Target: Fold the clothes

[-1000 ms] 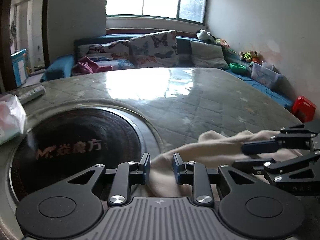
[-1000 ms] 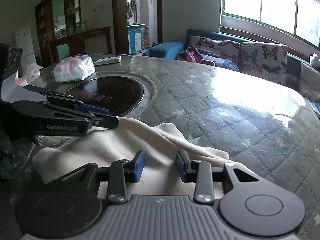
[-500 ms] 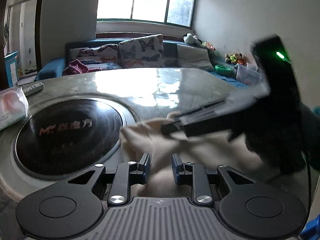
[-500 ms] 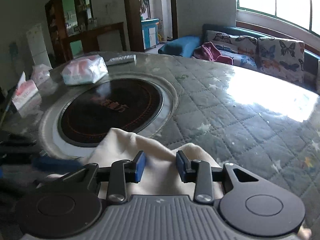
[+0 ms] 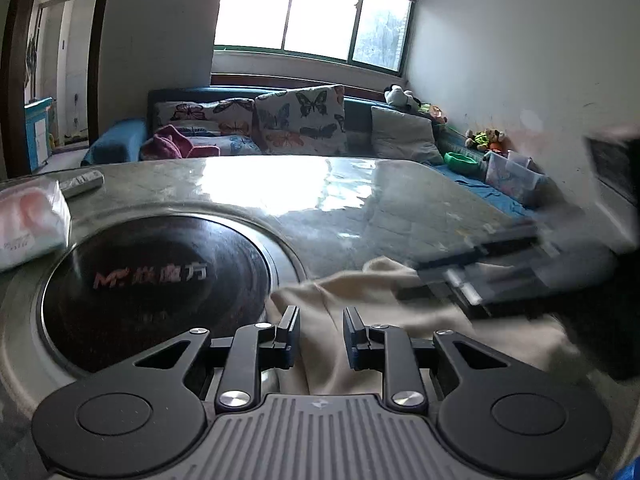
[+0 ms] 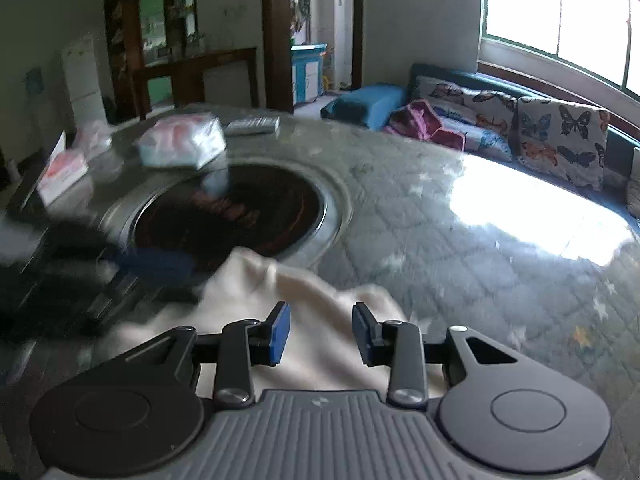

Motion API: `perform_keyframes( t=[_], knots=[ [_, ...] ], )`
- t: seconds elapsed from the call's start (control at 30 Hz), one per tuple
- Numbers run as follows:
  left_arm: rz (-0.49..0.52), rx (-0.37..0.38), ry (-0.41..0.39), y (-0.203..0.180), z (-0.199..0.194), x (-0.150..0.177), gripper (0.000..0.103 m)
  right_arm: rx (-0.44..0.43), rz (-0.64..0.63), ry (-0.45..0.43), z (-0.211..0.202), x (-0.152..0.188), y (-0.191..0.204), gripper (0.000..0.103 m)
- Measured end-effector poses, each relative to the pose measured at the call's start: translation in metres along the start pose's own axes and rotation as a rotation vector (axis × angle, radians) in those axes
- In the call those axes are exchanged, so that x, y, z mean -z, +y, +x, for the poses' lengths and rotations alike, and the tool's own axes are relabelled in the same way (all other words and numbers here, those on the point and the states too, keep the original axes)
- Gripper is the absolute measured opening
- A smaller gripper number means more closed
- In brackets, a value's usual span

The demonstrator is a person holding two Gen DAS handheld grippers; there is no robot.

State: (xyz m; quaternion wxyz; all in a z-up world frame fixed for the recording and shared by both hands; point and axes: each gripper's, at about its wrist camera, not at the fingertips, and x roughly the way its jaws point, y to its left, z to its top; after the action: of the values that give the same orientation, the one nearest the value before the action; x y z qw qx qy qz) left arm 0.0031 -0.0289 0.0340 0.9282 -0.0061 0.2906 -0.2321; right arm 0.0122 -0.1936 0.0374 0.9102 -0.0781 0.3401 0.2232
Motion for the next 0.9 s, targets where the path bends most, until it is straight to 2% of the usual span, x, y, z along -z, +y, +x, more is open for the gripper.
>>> perform_keyframes(
  t=[0.07,0.17,0.27,0.5,0.73,0.8,0.9],
  knots=[
    [-0.002,-0.005,0.013,0.003,0.012,-0.005,0.025,-0.008,-0.020,0.014,-0.003,0.009,0.007,0.034],
    [0.025,-0.060,0.042,0.007,0.025,-0.004,0.025,-0.036,-0.022,0.023,-0.005,0.017,0.016,0.034],
    [0.019,-0.082,0.065,0.013,0.030,-0.002,0.025,-0.063,-0.043,0.012,-0.013,0.025,0.029,0.034],
    [0.012,-0.093,0.062,0.017,0.030,0.005,0.027,-0.125,-0.066,0.000,-0.037,0.041,0.046,0.034],
    [0.017,-0.111,0.061,0.014,0.027,0.003,0.028,-0.202,-0.085,0.027,-0.054,0.060,0.059,0.035],
    [0.023,-0.118,0.051,0.011,0.021,0.002,0.027,-0.190,-0.066,0.003,-0.065,0.062,0.057,0.036],
    [0.042,-0.079,0.017,0.000,0.008,-0.001,0.027,-0.142,-0.015,-0.033,-0.080,0.065,0.045,0.042]
  ],
)
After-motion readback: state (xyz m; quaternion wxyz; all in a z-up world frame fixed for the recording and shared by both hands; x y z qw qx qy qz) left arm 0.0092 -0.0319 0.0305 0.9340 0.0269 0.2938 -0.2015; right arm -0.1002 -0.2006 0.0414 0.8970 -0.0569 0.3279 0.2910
